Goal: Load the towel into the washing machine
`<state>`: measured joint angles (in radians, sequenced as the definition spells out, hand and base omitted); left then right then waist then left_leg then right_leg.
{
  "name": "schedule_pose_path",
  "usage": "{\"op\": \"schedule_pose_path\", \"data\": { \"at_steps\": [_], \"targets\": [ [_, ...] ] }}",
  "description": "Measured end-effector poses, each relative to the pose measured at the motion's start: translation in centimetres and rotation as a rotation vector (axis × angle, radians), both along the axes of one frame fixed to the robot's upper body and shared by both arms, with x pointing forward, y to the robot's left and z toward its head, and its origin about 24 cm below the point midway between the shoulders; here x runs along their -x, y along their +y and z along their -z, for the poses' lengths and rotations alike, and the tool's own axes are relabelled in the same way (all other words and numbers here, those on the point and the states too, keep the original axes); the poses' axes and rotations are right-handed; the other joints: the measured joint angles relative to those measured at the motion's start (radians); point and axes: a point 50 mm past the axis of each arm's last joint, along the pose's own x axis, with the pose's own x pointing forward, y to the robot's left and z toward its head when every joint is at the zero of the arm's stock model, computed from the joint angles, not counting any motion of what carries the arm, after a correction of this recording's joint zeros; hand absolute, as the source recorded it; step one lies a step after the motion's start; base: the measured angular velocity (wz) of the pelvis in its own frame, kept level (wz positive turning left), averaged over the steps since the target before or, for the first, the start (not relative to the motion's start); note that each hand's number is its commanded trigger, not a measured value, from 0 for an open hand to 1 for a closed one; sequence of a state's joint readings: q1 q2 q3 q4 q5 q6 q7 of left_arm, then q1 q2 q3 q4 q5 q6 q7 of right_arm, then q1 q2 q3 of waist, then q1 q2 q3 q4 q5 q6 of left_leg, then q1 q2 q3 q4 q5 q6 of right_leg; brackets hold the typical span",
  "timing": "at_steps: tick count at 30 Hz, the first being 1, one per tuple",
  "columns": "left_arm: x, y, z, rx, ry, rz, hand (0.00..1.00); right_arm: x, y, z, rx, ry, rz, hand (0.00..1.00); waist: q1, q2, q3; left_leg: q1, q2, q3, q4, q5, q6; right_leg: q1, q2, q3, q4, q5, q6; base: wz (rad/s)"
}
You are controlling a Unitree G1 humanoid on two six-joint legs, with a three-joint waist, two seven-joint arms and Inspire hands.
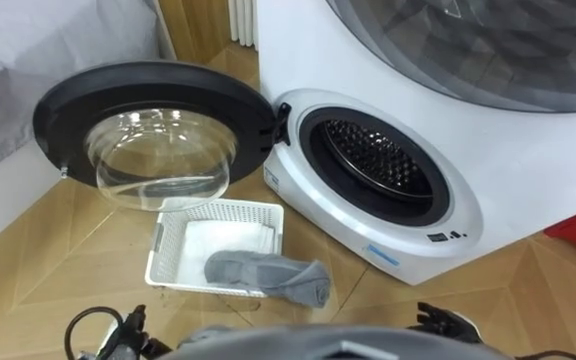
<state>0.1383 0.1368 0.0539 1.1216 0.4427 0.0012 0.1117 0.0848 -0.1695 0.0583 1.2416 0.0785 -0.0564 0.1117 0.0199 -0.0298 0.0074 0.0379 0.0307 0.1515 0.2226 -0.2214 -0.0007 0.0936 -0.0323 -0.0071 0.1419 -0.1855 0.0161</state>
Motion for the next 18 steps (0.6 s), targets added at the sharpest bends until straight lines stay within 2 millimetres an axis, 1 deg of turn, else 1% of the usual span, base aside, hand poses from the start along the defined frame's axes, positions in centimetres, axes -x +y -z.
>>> {"op": "schedule_pose_path", "data": {
  "at_steps": [1,3,4,5,6,7,9,10,12,14,15,16,17,18],
  "targets": [
    [-0.1,0.0,0.0,-0.004,-0.006,0.003,0.00,-0.1,0.0,0.0,0.000,-0.001,-0.003,0.00,-0.001,0.000,-0.0009,-0.004,0.000,0.000,0.000,0.000,0.000,-0.005,0.000,0.000,0.001,0.000,0.000,0.00],
    [-1.1,-0.3,-0.1,-0.010,-0.028,0.031,0.00,-0.8,0.0,-0.1,0.004,-0.013,-0.023,0.00,-0.005,0.000,-0.0024,-0.023,0.000,0.000,0.002,0.000,0.001,-0.029,0.000,-0.005,0.011,0.000,0.000,-0.05],
    [-1.3,-0.4,-0.1,-0.011,-0.033,0.038,0.00,-1.0,0.1,-0.1,0.005,-0.015,-0.034,0.00,-0.006,0.001,-0.0022,-0.027,0.000,0.000,0.004,0.000,0.001,-0.033,0.000,-0.006,0.011,0.000,0.000,-0.04],
    [-1.9,-0.5,-0.2,-0.018,-0.047,0.053,0.00,-1.4,0.2,-0.2,0.007,-0.021,-0.052,0.00,-0.015,0.003,-0.0016,-0.036,0.001,0.001,0.009,0.000,0.001,-0.040,-0.001,-0.014,0.014,0.000,0.000,0.00],
    [-2.6,-0.5,-0.3,-0.022,-0.068,0.059,0.00,-1.8,0.2,-0.2,0.008,-0.029,-0.055,0.00,-0.018,0.006,-0.0006,-0.046,0.002,0.000,0.013,0.000,0.001,-0.048,-0.001,-0.024,0.015,0.000,0.000,0.00],
    [-3.0,-0.6,-0.4,-0.023,-0.080,0.062,0.00,-1.9,0.3,-0.2,0.008,-0.032,-0.056,0.00,-0.018,0.007,-0.0008,-0.050,0.002,0.000,0.013,0.000,0.001,-0.053,-0.001,-0.024,0.016,0.000,0.000,0.00],
    [-4.7,-1.0,-0.8,-0.015,-0.143,0.080,0.00,-2.7,0.4,-0.3,0.011,-0.038,-0.077,0.00,-0.016,0.015,0.0003,-0.072,0.004,-0.001,0.018,0.001,0.001,-0.080,0.001,-0.028,0.031,0.000,0.000,0.00],
    [-5.0,-1.1,-0.8,-0.015,-0.159,0.091,0.00,-2.8,0.4,-0.3,0.011,-0.039,-0.082,0.00,-0.017,0.017,-0.0011,-0.079,0.004,0.000,0.019,0.001,0.001,-0.086,0.000,-0.028,0.031,0.000,0.000,-0.04],
    [-6.5,-1.9,-1.2,0.002,-0.211,0.133,0.00,-3.7,0.8,-0.3,0.005,-0.046,-0.118,0.00,-0.020,0.019,-0.0011,-0.103,0.007,0.001,0.031,0.001,0.001,-0.119,0.001,-0.028,0.050,0.000,0.000,-0.08],
    [-7.6,-2.4,-1.4,0.013,-0.243,0.159,0.00,-4.5,1.2,-0.4,-0.007,-0.058,-0.139,0.00,-0.019,0.019,0.0005,-0.127,0.012,0.000,0.045,0.001,0.001,-0.151,0.002,-0.037,0.079,0.000,-0.001,-0.16],
    [-8.2,-3.0,-1.5,0.024,-0.259,0.172,0.00,-5.0,1.4,-0.5,-0.011,-0.066,-0.153,0.00,-0.021,0.021,0.0053,-0.143,0.013,-0.001,0.056,0.001,0.001,-0.171,0.000,-0.057,0.102,0.000,-0.001,-0.13],
    [-8.6,-3.3,-1.6,0.031,-0.268,0.180,0.00,-5.3,1.5,-0.5,-0.011,-0.071,-0.161,0.00,-0.024,0.022,0.0065,-0.152,0.013,-0.003,0.061,0.001,0.001,-0.184,-0.002,-0.066,0.111,0.000,-0.001,-0.06],
    [-9.3,-3.8,-1.7,0.040,-0.280,0.207,0.00,-5.9,1.8,-0.6,-0.014,-0.084,-0.176,0.00,-0.027,0.023,0.0162,-0.169,0.013,-0.005,0.074,0.001,0.001,-0.204,-0.005,-0.079,0.130,0.000,-0.001,-0.07],
    [-9.9,-4.2,-1.8,0.047,-0.285,0.227,0.00,-6.3,2.1,-0.7,-0.020,-0.092,-0.180,0.00,-0.027,0.022,0.0268,-0.189,0.014,-0.005,0.093,0.001,0.002,-0.228,-0.007,-0.079,0.152,-0.001,-0.001,-0.09]
  ]
}}
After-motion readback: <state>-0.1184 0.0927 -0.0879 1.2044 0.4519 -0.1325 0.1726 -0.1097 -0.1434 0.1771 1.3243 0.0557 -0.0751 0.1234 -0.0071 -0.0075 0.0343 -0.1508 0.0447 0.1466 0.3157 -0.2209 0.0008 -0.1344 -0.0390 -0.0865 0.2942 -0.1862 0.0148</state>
